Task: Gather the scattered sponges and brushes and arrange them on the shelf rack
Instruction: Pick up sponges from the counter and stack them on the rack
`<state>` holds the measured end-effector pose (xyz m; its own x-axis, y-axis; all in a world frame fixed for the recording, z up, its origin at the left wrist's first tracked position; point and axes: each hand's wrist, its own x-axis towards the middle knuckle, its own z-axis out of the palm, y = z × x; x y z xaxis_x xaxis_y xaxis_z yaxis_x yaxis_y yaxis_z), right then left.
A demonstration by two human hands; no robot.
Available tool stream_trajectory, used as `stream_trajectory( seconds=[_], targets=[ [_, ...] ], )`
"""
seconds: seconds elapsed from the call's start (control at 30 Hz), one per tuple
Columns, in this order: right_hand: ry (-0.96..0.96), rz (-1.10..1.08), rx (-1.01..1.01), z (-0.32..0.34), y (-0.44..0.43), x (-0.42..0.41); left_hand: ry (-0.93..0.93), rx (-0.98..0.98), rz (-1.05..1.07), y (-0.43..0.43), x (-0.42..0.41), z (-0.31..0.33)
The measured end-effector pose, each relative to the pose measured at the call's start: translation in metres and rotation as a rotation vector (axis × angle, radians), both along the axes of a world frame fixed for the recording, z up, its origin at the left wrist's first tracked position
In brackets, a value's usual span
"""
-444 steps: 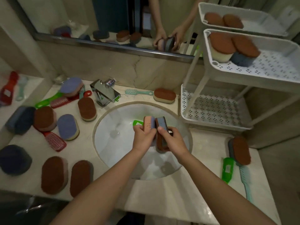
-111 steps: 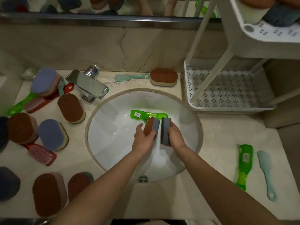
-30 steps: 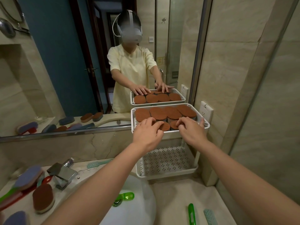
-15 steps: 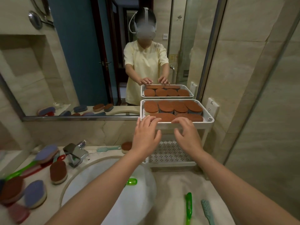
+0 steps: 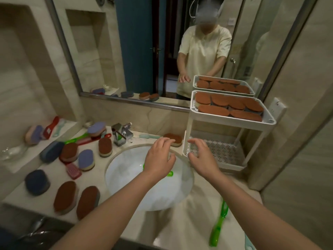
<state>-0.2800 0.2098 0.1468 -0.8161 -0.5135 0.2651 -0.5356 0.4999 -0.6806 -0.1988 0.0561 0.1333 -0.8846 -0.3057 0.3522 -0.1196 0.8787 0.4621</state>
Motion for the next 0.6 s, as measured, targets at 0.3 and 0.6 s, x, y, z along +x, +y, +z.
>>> stream_trajectory(
  seconds=[0.3,0.6],
  targets=[
    [-0.186,0.007,0.062,-0.032,-0.057,-0.011,-0.17,0.143,0.057,-0.052,-0.009,-0.024],
    [-0.389,-0.111,0.113,-0.071,-0.124,-0.071,-0.303,0.356,-0.011,-0.116,-0.081,-0.057]
  ],
)
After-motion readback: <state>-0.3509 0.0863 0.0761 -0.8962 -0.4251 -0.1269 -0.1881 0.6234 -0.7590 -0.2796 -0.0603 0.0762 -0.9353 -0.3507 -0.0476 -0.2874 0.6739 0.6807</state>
